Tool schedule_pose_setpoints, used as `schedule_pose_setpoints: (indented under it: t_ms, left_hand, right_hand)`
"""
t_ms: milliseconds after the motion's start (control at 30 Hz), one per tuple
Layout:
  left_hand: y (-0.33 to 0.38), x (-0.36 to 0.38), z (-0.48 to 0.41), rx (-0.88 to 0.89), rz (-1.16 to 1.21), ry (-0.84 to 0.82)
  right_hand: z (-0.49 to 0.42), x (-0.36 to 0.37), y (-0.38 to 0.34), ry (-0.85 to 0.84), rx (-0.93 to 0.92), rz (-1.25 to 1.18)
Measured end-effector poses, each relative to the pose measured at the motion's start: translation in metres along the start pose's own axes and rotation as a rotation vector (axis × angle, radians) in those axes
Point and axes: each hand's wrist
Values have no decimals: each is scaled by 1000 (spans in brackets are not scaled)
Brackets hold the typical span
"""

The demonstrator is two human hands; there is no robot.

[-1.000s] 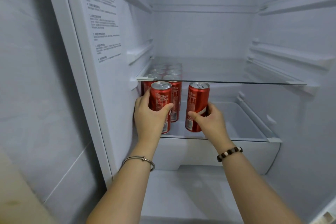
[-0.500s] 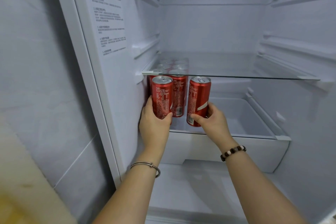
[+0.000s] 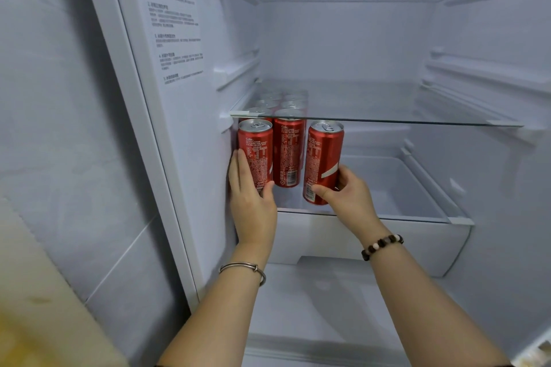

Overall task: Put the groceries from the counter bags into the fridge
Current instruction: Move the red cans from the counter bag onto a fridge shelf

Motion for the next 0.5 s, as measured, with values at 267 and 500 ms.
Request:
schedule_pose_setpoints:
  t_ms: [267,500]
  left_hand:
    - [-14,-3,11,-8,46,-52]
    - [-16,-2,10,-36,68,-47]
  right_hand:
    - [3,18,2,-35,-26,62]
    - [2,33,0,-42,0,67]
Point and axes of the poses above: each hand's wrist, its own z-axis away from the middle knuckle, its own x-axis out of the palm, y = z × x, and after that the axes turned 11 degrees about -z, right-handed
